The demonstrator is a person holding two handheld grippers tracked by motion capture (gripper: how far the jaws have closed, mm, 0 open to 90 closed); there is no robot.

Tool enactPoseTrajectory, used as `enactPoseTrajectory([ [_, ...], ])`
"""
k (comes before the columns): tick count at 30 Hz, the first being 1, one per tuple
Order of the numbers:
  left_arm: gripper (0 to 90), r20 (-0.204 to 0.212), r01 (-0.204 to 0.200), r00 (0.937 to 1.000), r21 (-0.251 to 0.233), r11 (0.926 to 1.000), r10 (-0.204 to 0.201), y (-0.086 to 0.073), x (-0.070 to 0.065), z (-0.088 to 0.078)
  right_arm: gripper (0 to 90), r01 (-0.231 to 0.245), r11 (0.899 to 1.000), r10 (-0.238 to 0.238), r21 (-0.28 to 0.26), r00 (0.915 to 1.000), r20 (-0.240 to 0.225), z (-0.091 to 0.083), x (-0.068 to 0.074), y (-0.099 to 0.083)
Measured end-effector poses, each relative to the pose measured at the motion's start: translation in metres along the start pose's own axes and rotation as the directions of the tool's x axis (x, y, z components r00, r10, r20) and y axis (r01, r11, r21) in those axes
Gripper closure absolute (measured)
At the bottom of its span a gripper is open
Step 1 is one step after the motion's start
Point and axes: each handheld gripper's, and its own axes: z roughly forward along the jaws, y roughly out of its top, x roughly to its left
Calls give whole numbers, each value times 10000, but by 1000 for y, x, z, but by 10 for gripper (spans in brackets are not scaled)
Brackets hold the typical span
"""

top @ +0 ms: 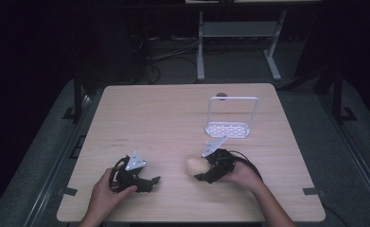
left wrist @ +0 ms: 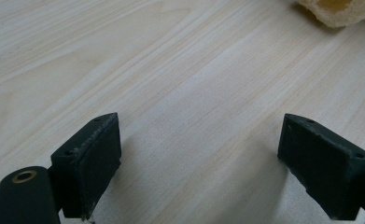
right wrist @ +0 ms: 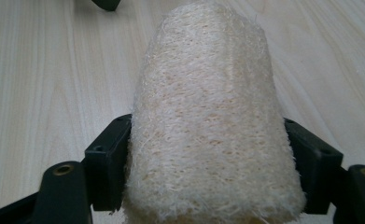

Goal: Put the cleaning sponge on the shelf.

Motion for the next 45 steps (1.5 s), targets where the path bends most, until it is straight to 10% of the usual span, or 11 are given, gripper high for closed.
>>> enactPoseTrajectory([
  [45, 127, -10, -26, 10000, 3, 10000, 26, 0, 0, 0, 271, -729, 9906, 883, -1159, 9870, 1340, -34, -13, -3],
])
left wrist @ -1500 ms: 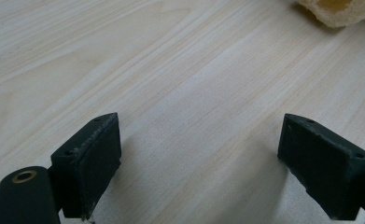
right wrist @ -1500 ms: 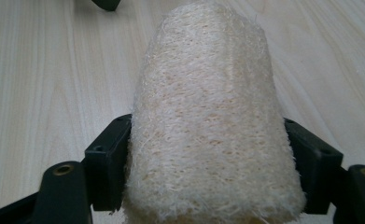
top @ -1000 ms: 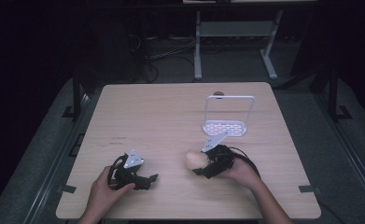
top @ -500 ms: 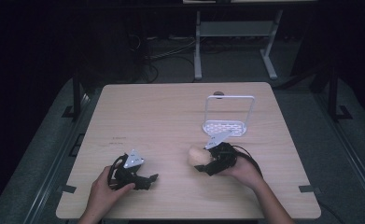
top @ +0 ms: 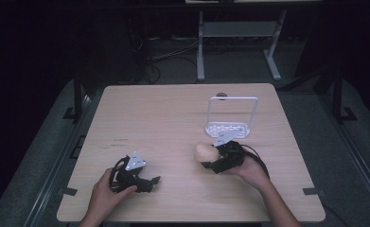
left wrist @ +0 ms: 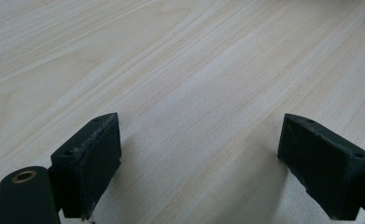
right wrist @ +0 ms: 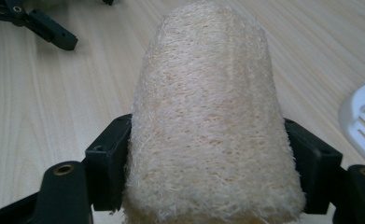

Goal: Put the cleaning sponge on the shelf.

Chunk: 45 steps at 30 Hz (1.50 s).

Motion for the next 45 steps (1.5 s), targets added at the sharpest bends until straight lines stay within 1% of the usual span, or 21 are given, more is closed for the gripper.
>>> enactPoseTrajectory([
  [9, 127, 14, 30, 10000, -6, 10000, -30, 0, 0, 0, 271, -205, 9996, 210, -173, 9993, 296, -6, -6, -2],
  [12, 127, 10, 17, 10000, -2, 10000, -17, 0, 0, 0, 272, -291, 9993, 304, -252, 9982, 508, -9, -10, -2],
  [19, 127, 3, 6, 10000, -7, 10000, -6, 0, 0, 0, 272, -457, 9980, 490, -429, 9955, 808, -14, -15, -3],
  [21, 127, 2, 4, 10000, -2, 10000, -4, 0, 0, 0, 272, -561, 9972, 608, -495, 9934, 978, -16, -18, -4],
  [25, 127, 1, 7, 10000, -5, 10000, -7, 0, 0, 0, 272, -622, 9966, 679, -533, 9912, 1140, -18, -22, -5],
  [30, 127, 8, 24, 10000, -6, 10000, -24, 0, 0, 0, 273, -802, 9948, 886, -635, 9856, 1439, -21, -28, -7],
  [35, 128, 10, 24, 10000, -4, 10000, -24, 0, 0, 0, 272, -956, 9932, 1054, -665, 9808, 1638, -25, -34, -7],
  [41, 128, 10, 24, 10000, 0, 10000, -24, 0, 0, 0, 273, -1105, 9915, 1213, -686, 9761, 1805, -27, -38, -10],
  [45, 127, 9, 24, 10000, -3, 10000, -24, 0, 0, 0, 273, -1236, 9893, 1369, -775, 9704, 1988, -28, -44, -11],
])
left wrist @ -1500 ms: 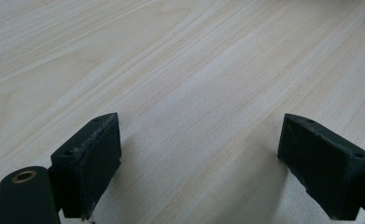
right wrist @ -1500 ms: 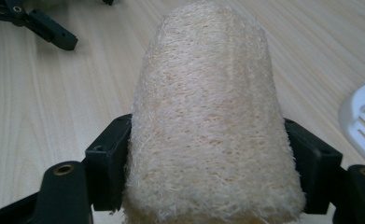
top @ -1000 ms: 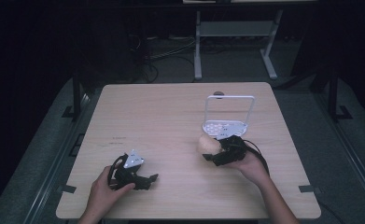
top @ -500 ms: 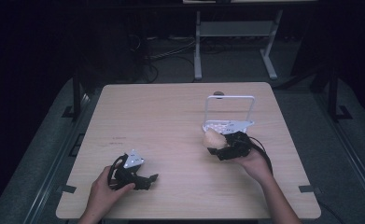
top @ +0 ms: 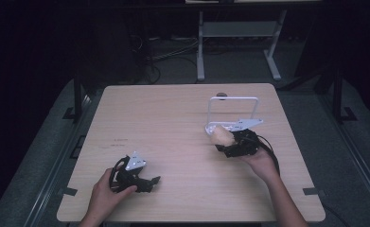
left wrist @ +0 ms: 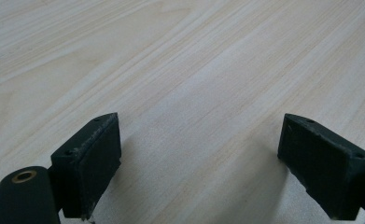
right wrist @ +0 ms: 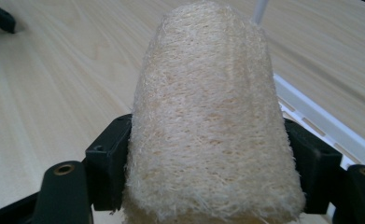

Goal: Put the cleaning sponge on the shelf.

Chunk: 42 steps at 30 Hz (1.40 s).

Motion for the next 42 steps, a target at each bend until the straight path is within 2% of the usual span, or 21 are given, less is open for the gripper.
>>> enactPoseTrajectory([
  [5, 128, -2, 3, 10000, -4, 10000, -3, 0, 0, 0, 273, -254, 9997, 254, -20, 9994, 226, 3, -8, 0],
  [22, 128, 1, 9, 10000, -9, 10000, -9, 0, 0, 0, 273, -509, 9986, 497, 119, 9951, 853, 17, -24, 7],
  [42, 127, -6, 21, 10000, -51, 10000, -22, 0, 0, 0, 272, -857, 9948, 791, 554, 9905, 1126, 43, -41, 7],
])
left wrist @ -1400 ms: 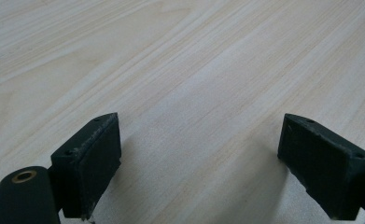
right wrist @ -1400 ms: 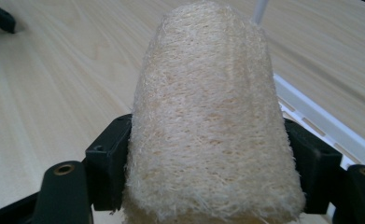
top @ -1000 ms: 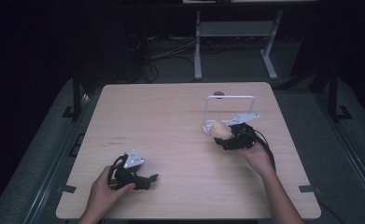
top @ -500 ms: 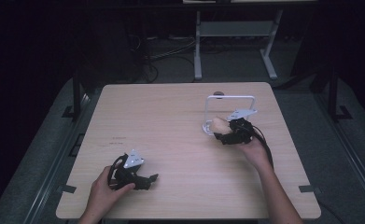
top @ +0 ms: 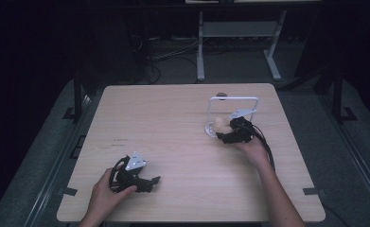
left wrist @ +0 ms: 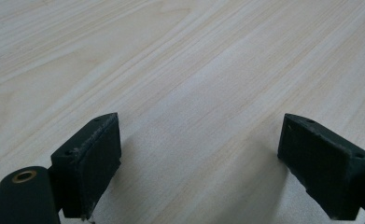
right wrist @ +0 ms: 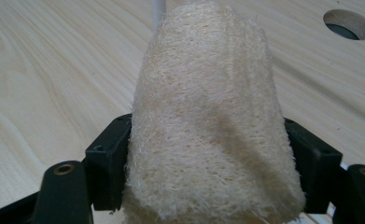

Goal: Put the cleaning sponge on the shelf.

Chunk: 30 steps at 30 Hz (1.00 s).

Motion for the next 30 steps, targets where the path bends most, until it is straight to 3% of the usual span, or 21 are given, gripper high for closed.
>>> enactPoseTrajectory([
  [30, 128, 0, 1, 10000, 4, 10000, -1, 0, 0, 0, 259, -118, 9993, 117, 356, 9999, 38, 14, -6, -3],
])
